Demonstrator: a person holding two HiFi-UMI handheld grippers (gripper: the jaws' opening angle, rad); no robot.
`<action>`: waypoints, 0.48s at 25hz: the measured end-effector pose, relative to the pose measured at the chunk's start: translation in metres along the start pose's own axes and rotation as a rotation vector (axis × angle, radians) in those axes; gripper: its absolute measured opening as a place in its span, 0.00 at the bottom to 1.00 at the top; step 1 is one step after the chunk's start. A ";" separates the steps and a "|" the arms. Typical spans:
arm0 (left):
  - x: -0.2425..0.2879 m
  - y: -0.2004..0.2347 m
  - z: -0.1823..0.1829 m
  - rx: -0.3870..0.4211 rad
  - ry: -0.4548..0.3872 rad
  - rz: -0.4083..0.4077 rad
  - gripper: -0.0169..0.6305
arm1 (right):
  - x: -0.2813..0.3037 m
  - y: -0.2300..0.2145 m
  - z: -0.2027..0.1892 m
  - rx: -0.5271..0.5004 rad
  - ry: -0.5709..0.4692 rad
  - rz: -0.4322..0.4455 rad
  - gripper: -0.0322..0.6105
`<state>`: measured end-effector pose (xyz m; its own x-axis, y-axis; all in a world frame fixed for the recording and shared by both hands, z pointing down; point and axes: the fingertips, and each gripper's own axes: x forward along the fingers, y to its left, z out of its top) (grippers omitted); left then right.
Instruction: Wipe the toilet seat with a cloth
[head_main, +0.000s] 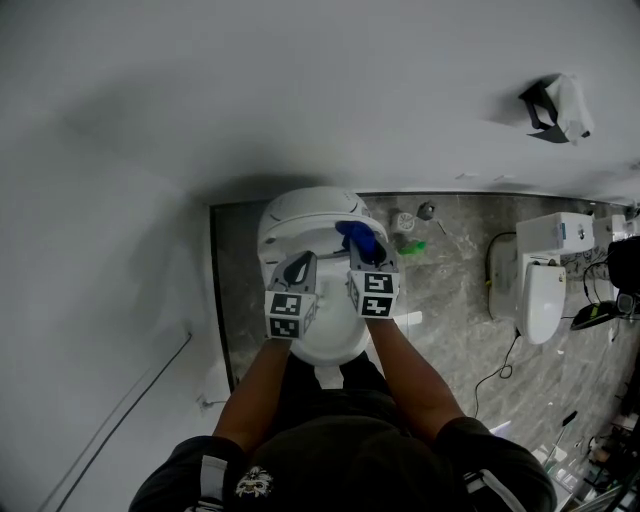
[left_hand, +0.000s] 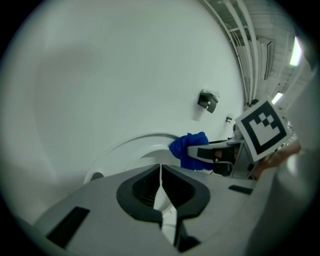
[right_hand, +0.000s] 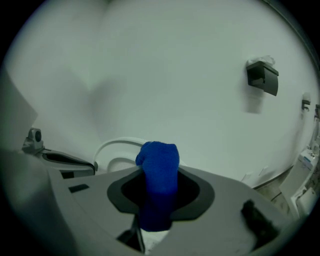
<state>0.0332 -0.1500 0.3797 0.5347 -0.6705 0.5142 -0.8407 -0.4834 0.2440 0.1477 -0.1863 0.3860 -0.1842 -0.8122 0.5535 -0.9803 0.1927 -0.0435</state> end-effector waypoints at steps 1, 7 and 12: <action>0.002 -0.003 -0.003 -0.001 0.006 -0.004 0.06 | 0.000 -0.005 -0.004 0.000 0.005 -0.012 0.21; 0.018 -0.019 -0.018 0.005 0.026 -0.008 0.06 | 0.002 -0.032 -0.024 -0.007 0.008 -0.064 0.21; 0.029 -0.025 -0.043 -0.023 0.057 -0.007 0.06 | 0.004 -0.042 -0.046 -0.031 0.004 -0.082 0.21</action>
<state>0.0665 -0.1330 0.4241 0.5357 -0.6334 0.5584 -0.8389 -0.4745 0.2665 0.1911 -0.1720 0.4282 -0.1036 -0.8238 0.5573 -0.9894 0.1427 0.0271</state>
